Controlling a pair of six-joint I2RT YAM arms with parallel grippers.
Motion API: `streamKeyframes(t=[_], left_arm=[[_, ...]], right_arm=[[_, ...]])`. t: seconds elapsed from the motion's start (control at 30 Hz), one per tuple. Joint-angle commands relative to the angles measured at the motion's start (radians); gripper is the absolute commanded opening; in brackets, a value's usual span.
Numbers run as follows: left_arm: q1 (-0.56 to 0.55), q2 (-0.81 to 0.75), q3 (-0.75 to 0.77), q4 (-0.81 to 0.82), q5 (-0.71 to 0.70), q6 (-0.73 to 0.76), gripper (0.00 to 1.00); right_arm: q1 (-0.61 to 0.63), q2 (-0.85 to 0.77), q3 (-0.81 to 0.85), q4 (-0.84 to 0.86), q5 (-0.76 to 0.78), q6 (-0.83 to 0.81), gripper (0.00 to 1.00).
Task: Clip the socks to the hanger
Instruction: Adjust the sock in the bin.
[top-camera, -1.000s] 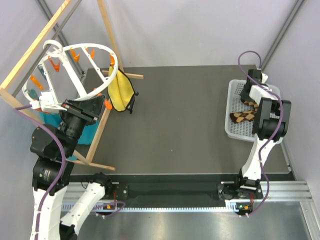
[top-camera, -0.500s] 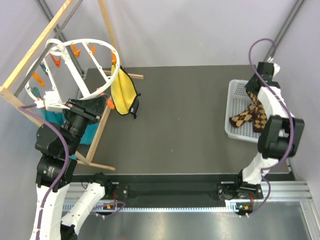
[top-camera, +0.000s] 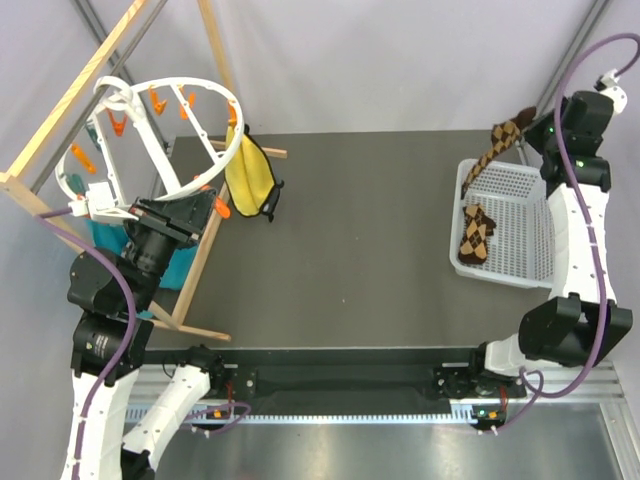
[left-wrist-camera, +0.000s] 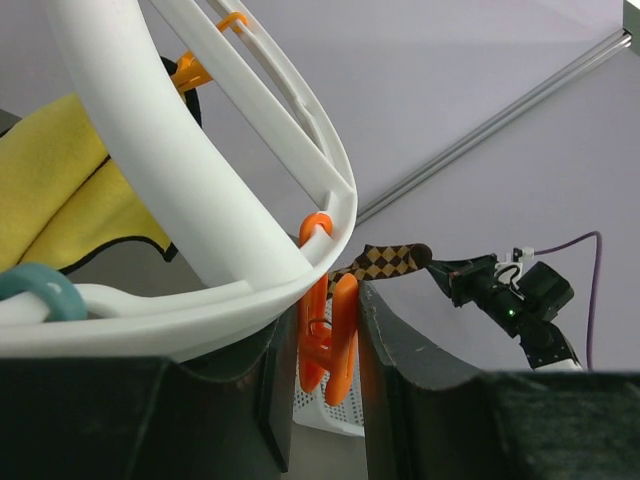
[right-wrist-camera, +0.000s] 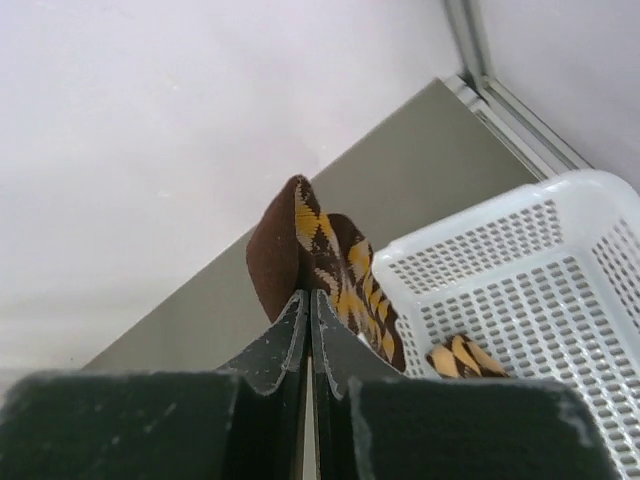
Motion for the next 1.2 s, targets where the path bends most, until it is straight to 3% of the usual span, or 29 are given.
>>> streamKeyframes(t=[0.0,0.13,0.37,0.43,0.5,0.63,0.83,1.0,1.17], left_arm=[[-0.011,-0.005,-0.006,0.023,0.088,-0.012,0.00],[-0.013,-0.010,-0.012,0.013,0.091,-0.014,0.00],[-0.028,-0.005,-0.032,0.007,0.103,-0.025,0.00],[-0.028,-0.004,-0.034,0.006,0.103,-0.025,0.00],[-0.028,-0.007,-0.034,0.006,0.097,-0.021,0.00],[-0.028,-0.010,-0.037,0.009,0.088,-0.021,0.00],[-0.028,-0.018,-0.046,0.003,0.080,-0.025,0.00],[-0.028,-0.012,-0.038,-0.010,0.079,-0.021,0.00],[-0.028,-0.007,-0.049,-0.011,0.082,-0.029,0.00]], right_arm=[[-0.066,-0.050,-0.103,-0.018,-0.005,0.045,0.00],[-0.117,-0.109,-0.331,0.025,0.121,0.042,0.00],[-0.149,-0.133,-0.499,0.016,0.363,-0.036,0.01],[-0.147,-0.138,-0.490,0.016,0.405,-0.077,0.13],[-0.138,-0.121,-0.455,-0.015,0.401,-0.108,0.35],[-0.013,-0.089,-0.352,-0.020,0.460,-0.223,0.52],[0.113,0.037,-0.254,-0.035,0.289,-0.298,0.47],[0.133,0.167,-0.234,-0.041,0.252,-0.281,0.38],[0.135,0.292,-0.209,-0.037,0.213,-0.286,0.38]])
